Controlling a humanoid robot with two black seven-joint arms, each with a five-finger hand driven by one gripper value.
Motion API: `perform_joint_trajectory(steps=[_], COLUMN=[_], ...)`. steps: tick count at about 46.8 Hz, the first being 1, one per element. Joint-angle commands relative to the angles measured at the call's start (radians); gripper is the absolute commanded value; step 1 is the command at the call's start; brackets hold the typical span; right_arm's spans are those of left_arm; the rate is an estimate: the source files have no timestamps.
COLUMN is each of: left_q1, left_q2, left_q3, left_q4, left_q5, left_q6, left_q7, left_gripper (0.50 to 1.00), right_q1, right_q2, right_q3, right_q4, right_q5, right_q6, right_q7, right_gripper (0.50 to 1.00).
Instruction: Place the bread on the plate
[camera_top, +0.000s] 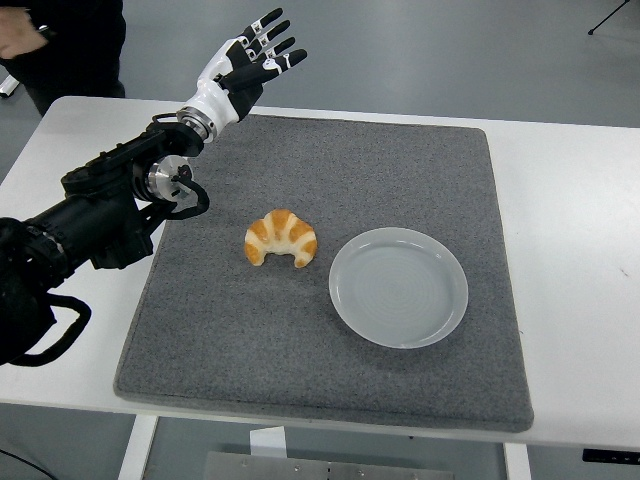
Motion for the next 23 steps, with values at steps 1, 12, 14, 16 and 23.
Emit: perform_joint_trajectory(steps=[1, 12, 14, 16, 23], left_q1=[0.000, 0.001, 0.001, 0.000, -0.006], left_q2=[0.000, 0.000, 0.000, 0.000, 0.000], left_q3=[0.001, 0.004, 0.003, 0.003, 0.000], left_q4=[0.000, 0.000, 0.000, 0.000, 0.000], left_q5=[0.000, 0.002, 0.000, 0.000, -0.002], left_q6=[0.001, 0.003, 0.003, 0.003, 0.003], left_q7=[0.000, 0.000, 0.000, 0.000, 0.000], left_gripper=[0.990, 0.990, 0.990, 0.990, 0.990], right_q1=[0.000, 0.000, 0.000, 0.000, 0.000], right_q2=[0.000, 0.000, 0.000, 0.000, 0.000], right_q3=[0.000, 0.000, 0.000, 0.000, 0.000], right_q4=[0.000, 0.000, 0.000, 0.000, 0.000], right_q5=[0.000, 0.000, 0.000, 0.000, 0.000], right_q6=[0.000, 0.000, 0.000, 0.000, 0.000], right_q7=[0.000, 0.000, 0.000, 0.000, 0.000], right_gripper=[0.952, 0.952, 0.952, 0.952, 0.954])
